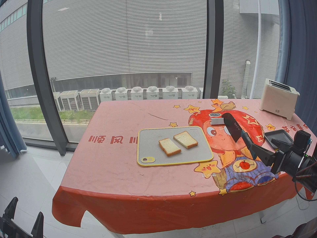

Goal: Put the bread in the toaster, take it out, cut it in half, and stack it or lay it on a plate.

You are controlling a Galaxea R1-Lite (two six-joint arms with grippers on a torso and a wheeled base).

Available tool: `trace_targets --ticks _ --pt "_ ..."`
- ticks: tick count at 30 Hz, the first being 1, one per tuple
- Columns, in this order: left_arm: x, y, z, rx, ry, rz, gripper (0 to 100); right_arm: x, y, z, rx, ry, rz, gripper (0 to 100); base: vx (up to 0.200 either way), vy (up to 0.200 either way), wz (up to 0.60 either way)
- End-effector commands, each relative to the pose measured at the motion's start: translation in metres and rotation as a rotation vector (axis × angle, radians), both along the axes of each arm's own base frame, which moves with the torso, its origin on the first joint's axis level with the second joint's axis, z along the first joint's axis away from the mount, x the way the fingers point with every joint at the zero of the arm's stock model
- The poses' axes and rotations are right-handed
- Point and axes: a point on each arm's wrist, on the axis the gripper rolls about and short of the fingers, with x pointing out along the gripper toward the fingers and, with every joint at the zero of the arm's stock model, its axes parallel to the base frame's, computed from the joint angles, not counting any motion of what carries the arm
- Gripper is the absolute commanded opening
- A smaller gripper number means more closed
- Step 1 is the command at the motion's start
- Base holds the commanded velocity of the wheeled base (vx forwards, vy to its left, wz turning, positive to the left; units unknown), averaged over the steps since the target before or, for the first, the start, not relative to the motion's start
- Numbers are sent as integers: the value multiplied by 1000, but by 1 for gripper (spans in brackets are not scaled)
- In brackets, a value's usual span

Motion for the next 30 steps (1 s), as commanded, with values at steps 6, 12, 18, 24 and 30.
trace_targets --ticks 6,12,18,24,30 --pt "0 0 -5 -2 0 0 100 3 1 3 -18 -25 18 100 0 67 0" --pt "0 0 -5 -2 0 0 100 -2 3 -5 -46 -4 44 100 0 0 0" --pt "0 0 -5 -2 0 0 100 -2 2 -13 -62 34 34 100 0 0 0" --pt "0 0 -5 -2 0 1 100 -3 1 -16 -63 45 31 100 0 0 0" --pt "0 0 -5 -2 0 0 100 -4 1 -19 -72 59 30 100 0 0 0"
